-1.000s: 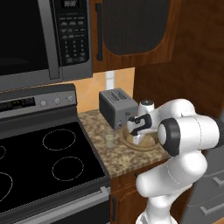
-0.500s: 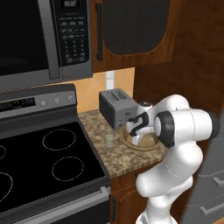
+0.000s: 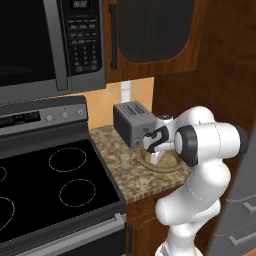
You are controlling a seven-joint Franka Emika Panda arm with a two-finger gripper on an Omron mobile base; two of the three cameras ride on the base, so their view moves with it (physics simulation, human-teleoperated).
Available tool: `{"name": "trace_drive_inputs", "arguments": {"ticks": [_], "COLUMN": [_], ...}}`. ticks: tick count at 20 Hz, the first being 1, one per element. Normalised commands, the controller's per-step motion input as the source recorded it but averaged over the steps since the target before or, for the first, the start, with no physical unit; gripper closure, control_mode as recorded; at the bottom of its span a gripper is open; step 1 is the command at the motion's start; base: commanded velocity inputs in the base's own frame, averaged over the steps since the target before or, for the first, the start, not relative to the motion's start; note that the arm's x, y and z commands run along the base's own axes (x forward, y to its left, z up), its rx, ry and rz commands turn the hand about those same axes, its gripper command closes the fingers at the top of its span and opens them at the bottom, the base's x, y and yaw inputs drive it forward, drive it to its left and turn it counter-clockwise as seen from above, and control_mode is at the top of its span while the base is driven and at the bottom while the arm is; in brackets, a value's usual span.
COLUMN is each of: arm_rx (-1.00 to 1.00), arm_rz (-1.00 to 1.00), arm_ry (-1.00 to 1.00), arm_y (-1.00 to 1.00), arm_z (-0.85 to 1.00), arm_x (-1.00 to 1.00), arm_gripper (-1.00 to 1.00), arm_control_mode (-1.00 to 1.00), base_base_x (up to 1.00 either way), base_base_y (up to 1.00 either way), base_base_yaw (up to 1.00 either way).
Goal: Grab a lemon wedge from the fridge and one ice cube from the ice bowl, and put them in the glass of lemonade.
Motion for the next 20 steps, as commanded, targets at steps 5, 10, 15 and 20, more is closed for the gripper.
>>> {"name": "trace_drive_inputs", "arguments": {"ticks": [5, 10, 15, 20], "arm_rx": [0.0, -0.04, -0.11, -0.08], "arm_rz": [0.0, 0.0, -0.05, -0.07], "arm_ry": [-0.05, -0.22, -0.26, -0.21], "arm_y": [0.02, 0.24, 0.48, 0.42], "arm_z": [0.17, 0.65, 0.58, 0.61], "arm_x": [-0.24, -0.44, -0.32, -0.21], "arm_gripper": [1.0, 1.0, 1.0, 1.0], "arm_control_mode": [-1.0, -1.0, -1.0, -1.0], "base_base_x": [0.0, 0.0, 0.0, 0.0], "base_base_y": [0.0, 0.0, 0.0, 0.0], "base_base_yaw": [0.0, 0.0, 0.0, 0.0]}}
